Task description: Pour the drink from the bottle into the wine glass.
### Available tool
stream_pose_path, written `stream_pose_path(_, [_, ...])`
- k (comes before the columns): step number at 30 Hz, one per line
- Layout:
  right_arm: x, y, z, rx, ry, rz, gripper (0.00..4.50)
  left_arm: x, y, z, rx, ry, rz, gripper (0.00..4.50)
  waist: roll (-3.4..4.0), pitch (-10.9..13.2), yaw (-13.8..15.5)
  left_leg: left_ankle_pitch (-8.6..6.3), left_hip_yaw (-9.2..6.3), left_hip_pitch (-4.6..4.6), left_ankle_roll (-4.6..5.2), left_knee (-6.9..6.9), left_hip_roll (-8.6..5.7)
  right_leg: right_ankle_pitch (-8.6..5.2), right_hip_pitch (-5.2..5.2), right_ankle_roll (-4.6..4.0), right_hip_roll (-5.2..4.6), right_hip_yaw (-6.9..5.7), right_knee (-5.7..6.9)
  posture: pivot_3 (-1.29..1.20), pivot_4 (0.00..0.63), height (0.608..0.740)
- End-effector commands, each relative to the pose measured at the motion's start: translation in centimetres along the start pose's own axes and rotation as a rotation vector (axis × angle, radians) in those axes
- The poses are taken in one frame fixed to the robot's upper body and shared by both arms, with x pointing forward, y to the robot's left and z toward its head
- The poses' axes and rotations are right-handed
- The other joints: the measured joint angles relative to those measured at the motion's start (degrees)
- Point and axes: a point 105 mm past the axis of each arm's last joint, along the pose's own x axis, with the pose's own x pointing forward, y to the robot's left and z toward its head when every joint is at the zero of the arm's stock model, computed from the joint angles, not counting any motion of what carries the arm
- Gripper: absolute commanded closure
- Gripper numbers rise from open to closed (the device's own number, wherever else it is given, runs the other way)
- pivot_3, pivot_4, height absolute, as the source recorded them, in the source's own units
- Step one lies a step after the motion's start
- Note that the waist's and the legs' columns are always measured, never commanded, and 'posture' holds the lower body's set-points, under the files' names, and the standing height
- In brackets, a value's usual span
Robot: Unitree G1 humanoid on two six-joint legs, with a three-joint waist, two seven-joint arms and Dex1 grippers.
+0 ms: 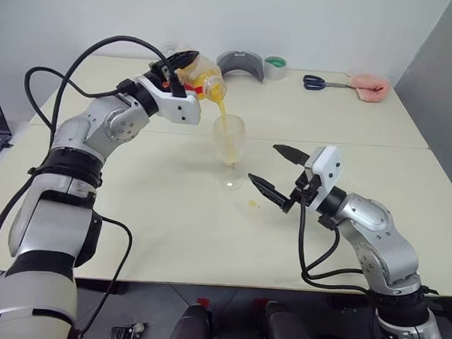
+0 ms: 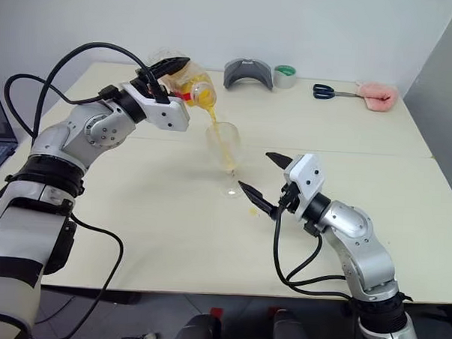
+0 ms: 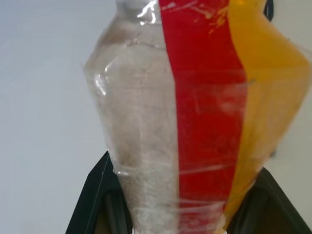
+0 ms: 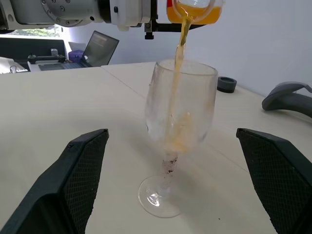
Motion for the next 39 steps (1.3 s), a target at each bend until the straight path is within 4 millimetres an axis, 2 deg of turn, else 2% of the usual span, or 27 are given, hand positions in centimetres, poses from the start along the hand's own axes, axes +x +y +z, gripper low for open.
stream_pose_path(1, [-0.2,-0.2,1.2,-0.008,-0.047,-0.013,0.0,0.2,2.6,0.1,0.046,-0.018,0.073,2.72,0.0,0.0,0.0,0.0,0.01,0.0,0.0,0.0,0.0,0.0,0.0,0.0,0.0,0.0,0.0,0.0,0.15,0.74])
stream_pose_path(23, [0.1,1.6,1.6,0.009,-0.082,0.058,0.0,0.2,3.2,-0.5,0.103,-0.014,0.088,2.72,0.0,0.0,-0.02,0.0,0.01,0.01,0.0,0.01,0.0,0.0,0.0,0.0,0.0,0.0,0.02,0.0,0.15,0.74])
stream_pose_path(39, [0.1,2.1,1.1,0.0,-0.056,0.068,0.0,0.3,3.0,-0.4,0.127,-0.023,0.089,2.72,0.0,0.0,-0.02,0.0,0.02,0.0,0.0,0.01,-0.01,0.0,-0.01,0.0,0.0,0.0,0.03,0.0,0.15,0.74])
